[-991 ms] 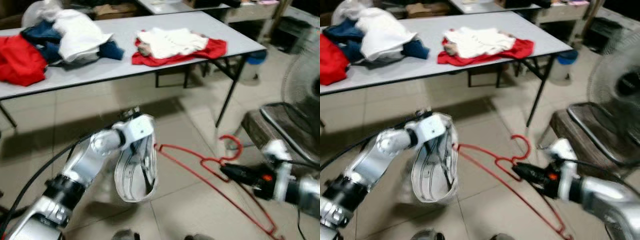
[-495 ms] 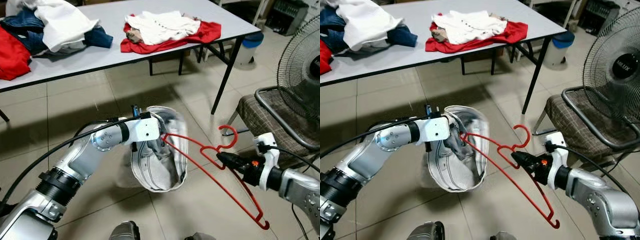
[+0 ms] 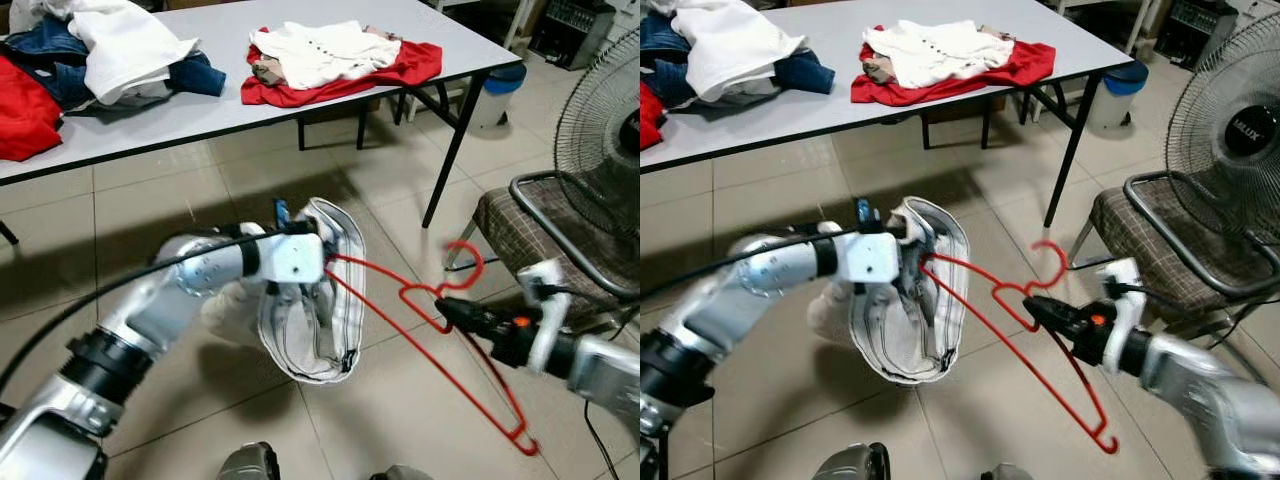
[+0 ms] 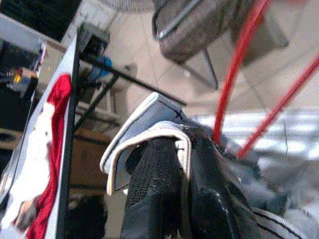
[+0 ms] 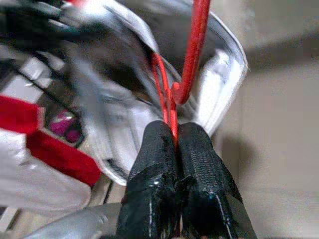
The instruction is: Hang hanger
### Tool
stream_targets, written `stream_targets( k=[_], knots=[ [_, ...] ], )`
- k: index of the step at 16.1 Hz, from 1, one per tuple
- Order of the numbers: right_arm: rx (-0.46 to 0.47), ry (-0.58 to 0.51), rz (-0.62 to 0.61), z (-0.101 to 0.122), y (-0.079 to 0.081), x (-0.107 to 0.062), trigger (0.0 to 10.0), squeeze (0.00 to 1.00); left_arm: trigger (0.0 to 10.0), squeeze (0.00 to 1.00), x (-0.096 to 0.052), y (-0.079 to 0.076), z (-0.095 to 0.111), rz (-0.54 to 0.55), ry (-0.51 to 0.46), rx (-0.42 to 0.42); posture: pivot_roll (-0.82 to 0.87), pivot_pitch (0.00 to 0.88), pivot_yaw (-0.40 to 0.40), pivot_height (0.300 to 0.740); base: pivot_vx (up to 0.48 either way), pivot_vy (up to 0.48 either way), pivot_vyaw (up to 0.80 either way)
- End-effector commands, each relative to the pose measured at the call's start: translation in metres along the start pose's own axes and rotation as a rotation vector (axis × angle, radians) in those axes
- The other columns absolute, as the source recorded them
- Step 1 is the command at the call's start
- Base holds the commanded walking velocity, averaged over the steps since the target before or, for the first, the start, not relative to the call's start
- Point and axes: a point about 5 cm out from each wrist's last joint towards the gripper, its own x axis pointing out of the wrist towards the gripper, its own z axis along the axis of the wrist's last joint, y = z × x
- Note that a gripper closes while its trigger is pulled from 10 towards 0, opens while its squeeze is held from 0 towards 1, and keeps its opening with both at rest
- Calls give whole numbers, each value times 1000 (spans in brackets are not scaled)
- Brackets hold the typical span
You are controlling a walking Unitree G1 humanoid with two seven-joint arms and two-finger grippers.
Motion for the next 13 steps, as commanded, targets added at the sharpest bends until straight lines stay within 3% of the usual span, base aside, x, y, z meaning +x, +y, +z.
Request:
stream_targets(
  k=[1,2,4,5,6,7,8,9,11,13],
  knots=[
    [-34,-11,29,7,5,-9,10000,0,0,0,-4,2,-8,25,41,-6,-126,71,-19,740,0,0,0],
    [-58,32,20,2,5,-16,10000,0,0,0,-5,0,-15,29,71,-37,-127,64,-17,740,0,0,0],
    [-119,164,2,-12,11,-26,10000,0,0,0,-1,-11,-33,124,95,-353,-130,55,-8,740,0,0,0],
    [-149,209,0,-20,17,-27,10000,0,0,0,0,-25,-42,149,120,-523,-139,45,13,740,0,0,0],
    [-168,188,-81,-23,17,-28,10000,0,0,0,2,-43,-49,219,122,-789,-145,38,27,740,0,0,0],
    [-202,143,-195,-24,12,-26,10000,0,0,0,3,-61,-53,267,102,-977,-154,31,39,740,0,0,0],
    [-211,79,-286,-25,7,-20,10000,0,4902,0,3,-72,-59,330,118,-1123,-158,25,45,740,0,0,0],
    [-227,-54,-458,-28,0,5,10000,0,10000,0,0,-92,-64,436,137,-1211,-158,25,45,740,0,0,0],
    [-293,-63,-539,-31,-1,30,10000,0,10000,0,3,-85,-57,475,127,-1112,-153,10,43,740,0,-234,400],
    [-309,-101,-578,-26,-5,48,10000,0,10000,0,7,-65,-48,550,85,-1078,-144,3,33,740,0,-474,800]
  ],
)
